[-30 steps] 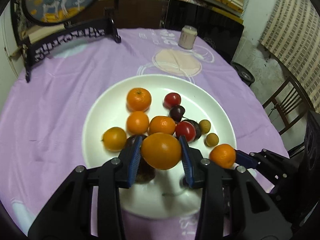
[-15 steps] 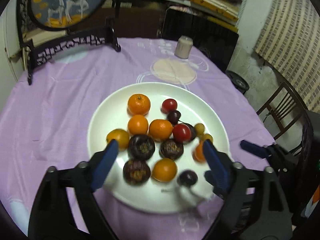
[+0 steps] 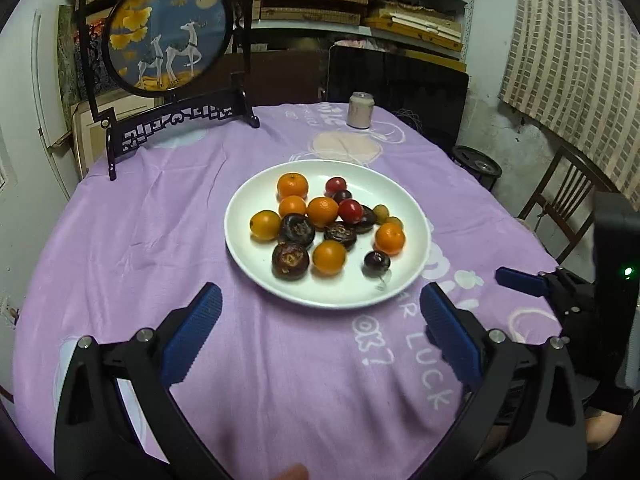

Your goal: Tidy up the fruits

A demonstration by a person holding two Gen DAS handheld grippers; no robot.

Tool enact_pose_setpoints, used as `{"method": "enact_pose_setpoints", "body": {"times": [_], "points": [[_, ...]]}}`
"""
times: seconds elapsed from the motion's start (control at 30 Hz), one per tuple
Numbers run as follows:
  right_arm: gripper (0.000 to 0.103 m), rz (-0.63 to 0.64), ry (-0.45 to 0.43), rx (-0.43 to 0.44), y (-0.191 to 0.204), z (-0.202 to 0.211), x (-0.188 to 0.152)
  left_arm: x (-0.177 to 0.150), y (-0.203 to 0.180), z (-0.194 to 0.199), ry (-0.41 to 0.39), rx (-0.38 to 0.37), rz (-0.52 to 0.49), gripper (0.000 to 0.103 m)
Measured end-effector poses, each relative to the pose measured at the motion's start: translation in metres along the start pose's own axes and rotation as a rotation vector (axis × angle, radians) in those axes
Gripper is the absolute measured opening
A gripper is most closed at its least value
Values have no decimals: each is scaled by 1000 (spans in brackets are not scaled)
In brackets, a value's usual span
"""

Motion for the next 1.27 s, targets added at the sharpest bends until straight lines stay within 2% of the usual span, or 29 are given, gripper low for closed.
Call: {"method": "enact_pose_setpoints", "body": {"times": [0.33,0.83,1.27], "points": [[102,27,3,6,15,12,-14,-12,2,20,-15,36,16,101],[102,-2,14,2,9,9,-12,-14,11,13,3,60,39,101],[102,-4,14,3,8,9,-12,-14,16,8,26,51,63,101]]}}
Point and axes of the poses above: each gripper's, at about its wrist camera, not at the fingertips, and z roughly against the way its jaws point, y to its left, x to its top, the point moved 3 cm from there along -z, roughly the way its jaws point, and after that the axes turned 6 degrees about -z, right-handed, at the moved point
